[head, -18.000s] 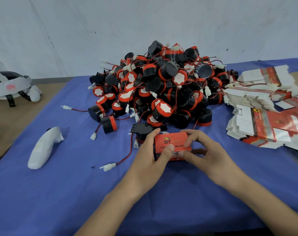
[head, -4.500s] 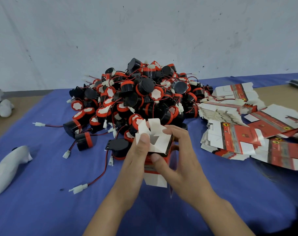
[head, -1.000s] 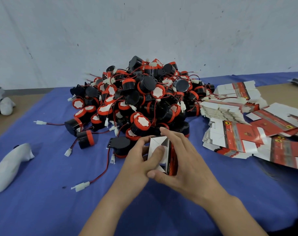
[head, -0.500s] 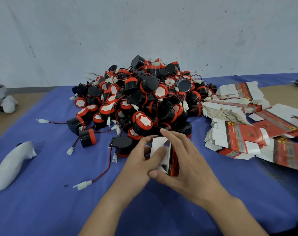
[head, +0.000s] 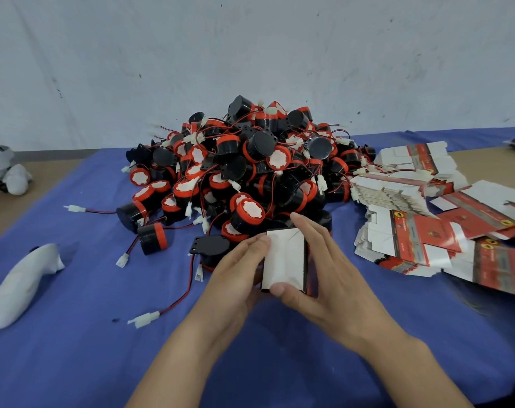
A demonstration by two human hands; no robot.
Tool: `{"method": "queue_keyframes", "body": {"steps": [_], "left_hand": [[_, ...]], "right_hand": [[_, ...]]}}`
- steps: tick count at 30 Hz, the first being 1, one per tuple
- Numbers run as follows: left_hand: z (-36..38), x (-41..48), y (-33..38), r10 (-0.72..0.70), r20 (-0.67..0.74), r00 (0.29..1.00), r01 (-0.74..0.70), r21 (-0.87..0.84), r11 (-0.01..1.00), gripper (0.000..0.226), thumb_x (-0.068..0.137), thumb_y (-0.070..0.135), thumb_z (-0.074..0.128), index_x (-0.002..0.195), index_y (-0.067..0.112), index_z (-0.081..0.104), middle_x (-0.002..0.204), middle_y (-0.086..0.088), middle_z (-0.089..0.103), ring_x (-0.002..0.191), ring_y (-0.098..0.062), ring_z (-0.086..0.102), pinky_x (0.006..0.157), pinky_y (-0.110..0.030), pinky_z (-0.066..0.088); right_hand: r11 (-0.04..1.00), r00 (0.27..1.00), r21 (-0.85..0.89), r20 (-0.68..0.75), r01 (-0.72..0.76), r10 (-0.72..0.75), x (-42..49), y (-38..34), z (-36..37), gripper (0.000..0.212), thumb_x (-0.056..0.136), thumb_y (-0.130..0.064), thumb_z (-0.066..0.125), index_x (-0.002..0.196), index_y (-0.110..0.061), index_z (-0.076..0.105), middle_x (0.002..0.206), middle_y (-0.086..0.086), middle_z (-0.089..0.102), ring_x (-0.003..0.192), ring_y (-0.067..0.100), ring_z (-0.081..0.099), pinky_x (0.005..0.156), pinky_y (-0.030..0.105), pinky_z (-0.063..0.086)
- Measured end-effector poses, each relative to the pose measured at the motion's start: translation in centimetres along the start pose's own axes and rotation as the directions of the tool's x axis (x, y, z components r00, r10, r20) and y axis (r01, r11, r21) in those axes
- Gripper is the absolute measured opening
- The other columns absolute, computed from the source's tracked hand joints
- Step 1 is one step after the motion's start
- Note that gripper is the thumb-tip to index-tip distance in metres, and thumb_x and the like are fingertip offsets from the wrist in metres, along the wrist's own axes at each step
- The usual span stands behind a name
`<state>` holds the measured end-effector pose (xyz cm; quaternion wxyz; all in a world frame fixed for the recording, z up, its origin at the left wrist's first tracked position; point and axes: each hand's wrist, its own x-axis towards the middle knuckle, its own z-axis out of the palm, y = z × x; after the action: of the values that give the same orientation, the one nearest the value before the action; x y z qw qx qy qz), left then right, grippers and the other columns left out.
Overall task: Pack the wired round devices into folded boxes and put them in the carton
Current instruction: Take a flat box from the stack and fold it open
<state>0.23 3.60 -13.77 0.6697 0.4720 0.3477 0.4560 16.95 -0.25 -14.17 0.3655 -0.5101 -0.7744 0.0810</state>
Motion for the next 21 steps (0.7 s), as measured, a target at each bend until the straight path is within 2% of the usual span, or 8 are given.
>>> {"method": "queue_keyframes", "body": {"steps": [4, 7, 11, 16, 21], "left_hand": [[-0.13, 0.05, 0.46, -0.058, 0.058, 0.997, 0.062, -0.084, 0.995, 0.039, 0.101, 0.04, 0.048, 0.123, 0.017, 0.071, 0.122, -0.011, 0.071, 0.115, -0.028, 0.067, 0.098, -0.048, 0.055], [-0.32, -0.05, 0.47, -0.09, 0.1, 0.991, 0.105, -0.149, 0.983, 0.045, 0.097, 0.042, 0.05, 0.127, 0.013, 0.068, 0.127, -0.014, 0.068, 0.122, -0.031, 0.063, 0.107, -0.05, 0.048], [-0.41, -0.3, 0.56, -0.078, 0.145, 0.986, 0.111, -0.236, 0.965, 0.042, 0.095, 0.04, 0.053, 0.12, 0.013, 0.073, 0.129, -0.016, 0.067, 0.122, -0.03, 0.063, 0.098, -0.04, 0.056], [-0.65, -0.44, 0.8, -0.054, 0.149, 0.987, 0.092, -0.261, 0.961, 0.043, 0.092, 0.04, 0.057, 0.121, 0.012, 0.072, 0.129, -0.015, 0.067, 0.121, -0.028, 0.064, 0.099, -0.039, 0.054], [-0.74, -0.57, 1.03, -0.043, 0.142, 0.989, 0.076, -0.237, 0.968, 0.044, 0.091, 0.039, 0.056, 0.12, 0.01, 0.072, 0.125, -0.016, 0.069, 0.115, -0.028, 0.067, 0.087, -0.034, 0.06]], "right_hand": [[0.997, 1.0, 0.068, -0.008, -0.024, 0.024, -0.17, 0.26, -0.18, 0.086, 0.089, -0.078, 0.038, 0.159, -0.044, 0.002, 0.161, -0.035, 0.006, 0.146, -0.015, 0.011, 0.111, 0.012, 0.025], [0.99, 0.999, 0.142, -0.02, -0.026, 0.03, -0.25, 0.16, -0.08, 0.079, 0.094, -0.071, 0.036, 0.16, -0.041, 0.006, 0.163, -0.033, 0.007, 0.148, -0.012, 0.011, 0.112, 0.011, 0.026], [0.969, 0.999, 0.247, -0.032, -0.016, 0.025, -0.25, 0.02, 0.17, 0.067, 0.1, -0.061, 0.036, 0.16, -0.039, 0.015, 0.164, -0.031, 0.012, 0.149, -0.01, 0.015, 0.105, 0.0, 0.025], [0.942, 0.999, 0.335, -0.008, -0.032, 0.037, -0.49, 0.09, 0.57, 0.069, 0.099, -0.06, 0.036, 0.16, -0.042, 0.009, 0.162, -0.036, 0.012, 0.148, -0.006, 0.022, 0.1, 0.003, 0.035], [0.946, 0.998, 0.319, 0.025, -0.057, 0.051, -0.49, 0.3, 0.8, 0.07, 0.098, -0.066, 0.035, 0.158, -0.049, 0.004, 0.16, -0.04, 0.009, 0.146, -0.011, 0.022, 0.101, 0.004, 0.036]]}}
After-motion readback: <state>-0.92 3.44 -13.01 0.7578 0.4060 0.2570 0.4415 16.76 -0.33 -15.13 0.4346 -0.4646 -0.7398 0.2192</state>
